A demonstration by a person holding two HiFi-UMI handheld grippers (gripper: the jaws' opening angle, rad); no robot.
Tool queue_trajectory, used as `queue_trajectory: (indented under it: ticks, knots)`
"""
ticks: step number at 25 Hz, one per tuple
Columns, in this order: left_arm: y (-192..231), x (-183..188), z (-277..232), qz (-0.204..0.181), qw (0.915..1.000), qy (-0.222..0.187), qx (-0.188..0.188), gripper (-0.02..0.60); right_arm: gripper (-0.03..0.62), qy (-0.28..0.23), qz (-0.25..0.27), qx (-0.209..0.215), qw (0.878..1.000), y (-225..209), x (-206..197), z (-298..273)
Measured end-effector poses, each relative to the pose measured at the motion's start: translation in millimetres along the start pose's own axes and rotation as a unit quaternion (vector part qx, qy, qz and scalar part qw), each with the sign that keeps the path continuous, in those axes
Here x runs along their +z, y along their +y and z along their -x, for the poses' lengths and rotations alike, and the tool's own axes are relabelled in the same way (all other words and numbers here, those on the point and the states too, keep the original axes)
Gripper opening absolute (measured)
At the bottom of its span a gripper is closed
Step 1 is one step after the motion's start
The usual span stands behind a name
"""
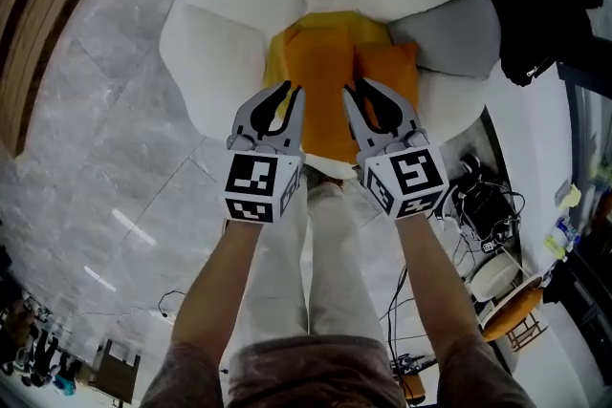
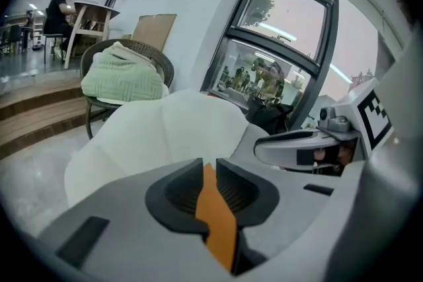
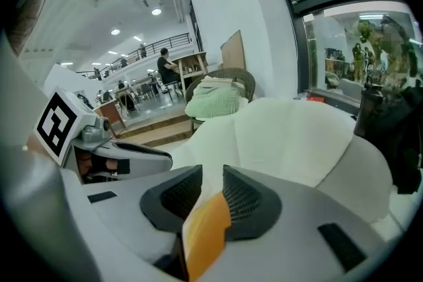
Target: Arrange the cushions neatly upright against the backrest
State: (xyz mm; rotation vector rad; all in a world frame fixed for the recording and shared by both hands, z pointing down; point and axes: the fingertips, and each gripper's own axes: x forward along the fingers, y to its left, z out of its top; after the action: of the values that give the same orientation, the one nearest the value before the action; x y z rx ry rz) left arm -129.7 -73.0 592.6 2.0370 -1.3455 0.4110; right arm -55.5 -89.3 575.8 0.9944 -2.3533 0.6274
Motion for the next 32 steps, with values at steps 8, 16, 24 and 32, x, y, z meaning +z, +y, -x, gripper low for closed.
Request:
queue_trajectory:
  ticks: [8, 16, 24, 32]
  knots:
    - [25, -36, -39, 0.019, 0.9986, 0.049, 0.001, 0.123, 0.118, 0.062, -0.017, 0.005, 0.998, -16, -41, -42]
    - [50, -100, -89, 0.047, 0.994, 0.099, -0.007, 0.158, 0.121, 0.143, -0.004, 0.002, 0.99, -36, -107, -83]
    - [55, -160, -125, 0.064, 0.987, 0.146, -0.019, 0.17, 0.124, 0.195, 0.009, -0.011, 0.981, -50, -162, -105]
    - [55, -181, -147, 0.101, 0.9813, 0.16, -0.035, 0.178, 0.124, 0.193, 0.002, -0.019, 0.981, -57, -184, -119]
